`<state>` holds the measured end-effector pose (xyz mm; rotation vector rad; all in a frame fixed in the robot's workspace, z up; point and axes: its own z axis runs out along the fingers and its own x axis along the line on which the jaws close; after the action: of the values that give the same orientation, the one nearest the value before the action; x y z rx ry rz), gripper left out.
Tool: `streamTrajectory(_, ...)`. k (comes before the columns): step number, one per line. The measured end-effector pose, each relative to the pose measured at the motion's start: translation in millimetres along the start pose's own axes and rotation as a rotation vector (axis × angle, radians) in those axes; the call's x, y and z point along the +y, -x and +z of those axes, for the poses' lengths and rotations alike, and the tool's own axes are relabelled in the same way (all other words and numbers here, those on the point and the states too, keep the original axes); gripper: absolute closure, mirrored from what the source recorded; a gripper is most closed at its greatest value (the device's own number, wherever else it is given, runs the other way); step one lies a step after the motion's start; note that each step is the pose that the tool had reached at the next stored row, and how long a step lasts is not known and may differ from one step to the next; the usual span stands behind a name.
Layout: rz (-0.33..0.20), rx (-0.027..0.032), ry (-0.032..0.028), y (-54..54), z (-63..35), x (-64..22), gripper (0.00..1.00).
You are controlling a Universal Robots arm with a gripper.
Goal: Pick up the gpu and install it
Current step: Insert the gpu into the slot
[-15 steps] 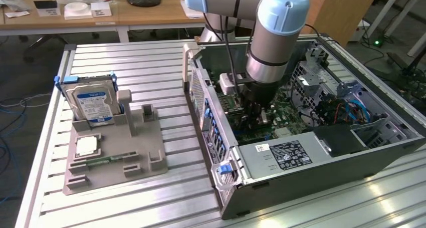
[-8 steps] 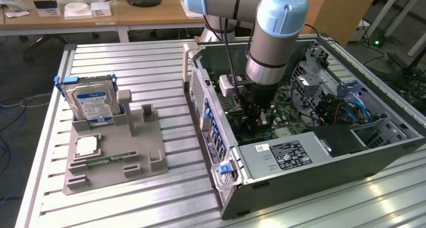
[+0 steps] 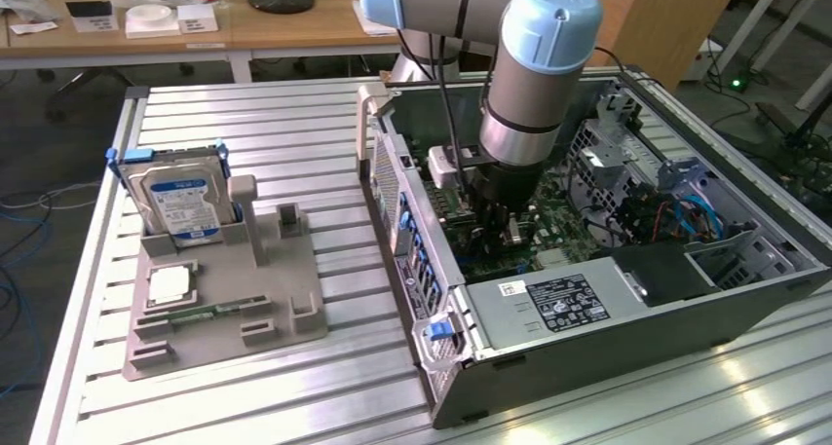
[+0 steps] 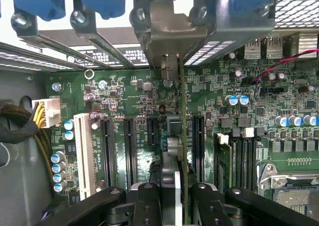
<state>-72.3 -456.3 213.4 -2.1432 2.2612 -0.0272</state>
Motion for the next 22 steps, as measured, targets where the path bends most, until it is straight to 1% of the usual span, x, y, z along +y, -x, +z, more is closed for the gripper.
streamTrajectory(1,0.000,0.0000,-0.0002,0.0,-1.5,0.2,0.71)
streamTrajectory(2,0.000,0.0014,-0.0002,-0.1,-4.1,0.1,0.71)
streamTrajectory(3,0.000,0.0018,-0.0001,-0.1,-6.8,-0.1,0.65)
streamTrajectory(8,0.000,0.0016,-0.0024,0.0,-24.8,-0.8,0.65)
streamTrajectory(18,0.000,0.0014,-0.0066,0.5,-65.9,-2.0,0.65)
streamTrajectory(22,0.000,0.0013,-0.0069,0.6,-67.1,-2.1,0.66)
